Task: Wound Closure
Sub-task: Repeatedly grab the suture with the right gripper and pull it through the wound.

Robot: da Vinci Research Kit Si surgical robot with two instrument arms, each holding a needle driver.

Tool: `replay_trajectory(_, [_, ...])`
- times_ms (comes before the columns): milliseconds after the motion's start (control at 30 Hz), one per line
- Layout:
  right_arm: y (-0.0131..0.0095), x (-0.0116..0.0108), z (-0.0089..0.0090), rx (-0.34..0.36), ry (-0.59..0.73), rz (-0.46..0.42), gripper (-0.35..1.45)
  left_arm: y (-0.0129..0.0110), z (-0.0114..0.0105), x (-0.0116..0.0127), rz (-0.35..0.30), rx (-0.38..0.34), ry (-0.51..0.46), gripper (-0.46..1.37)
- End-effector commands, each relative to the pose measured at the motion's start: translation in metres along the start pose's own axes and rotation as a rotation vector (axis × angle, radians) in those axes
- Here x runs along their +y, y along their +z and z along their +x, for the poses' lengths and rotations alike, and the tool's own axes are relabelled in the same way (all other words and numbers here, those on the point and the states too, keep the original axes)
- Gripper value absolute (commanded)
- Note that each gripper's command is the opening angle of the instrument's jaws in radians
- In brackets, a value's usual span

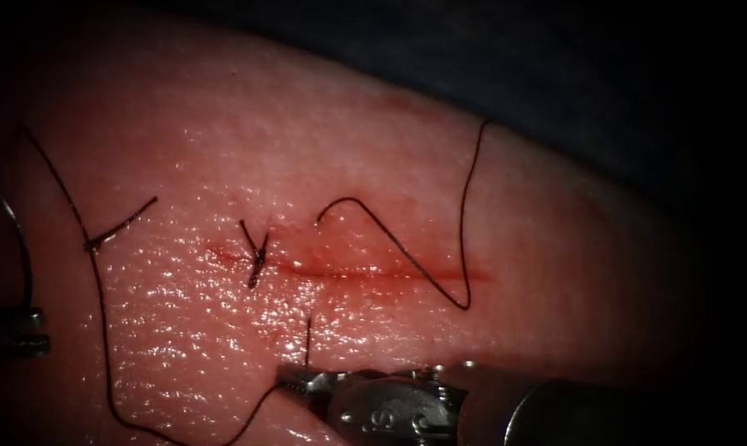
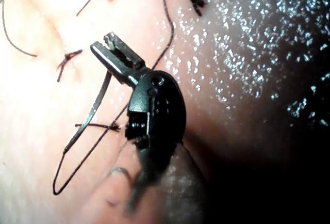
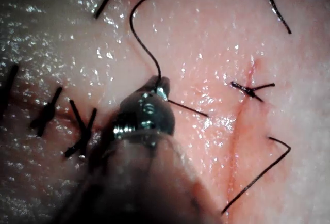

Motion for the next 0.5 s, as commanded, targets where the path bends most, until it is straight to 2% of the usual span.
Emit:
replay_trajectory(33, [-0.0003, -0.0004, 0.0004, 0.014, 0.002, 0.0, -0.35, 0.0, 0.0001, -0.0004, 0.002, -0.007, 0.006, -0.35])
replay_trajectory(100, [-0.0011, -0.0018, 0.0018, 0.033, 0.006, 0.008, -0.35, -0.0002, 0.0006, -0.0014, 0.017, -0.01, 0.012, -0.35])
replay_trajectory(167, [-0.0014, -0.0024, 0.0025, 0.041, 0.009, 0.013, -0.35, -0.0003, 0.0009, -0.0018, 0.022, -0.011, 0.017, -0.35])
replay_trajectory(233, [-0.002, -0.0042, 0.0044, 0.062, 0.013, 0.021, -0.35, -0.0003, 0.0016, -0.0028, 0.028, -0.014, 0.018, -0.35])
replay_trajectory(500, [-0.0022, -0.0092, 0.0096, 0.101, 0.003, 0.093, -0.35, 0.0003, 0.0031, -0.0042, 0.038, -0.02, 0.035, -0.35])
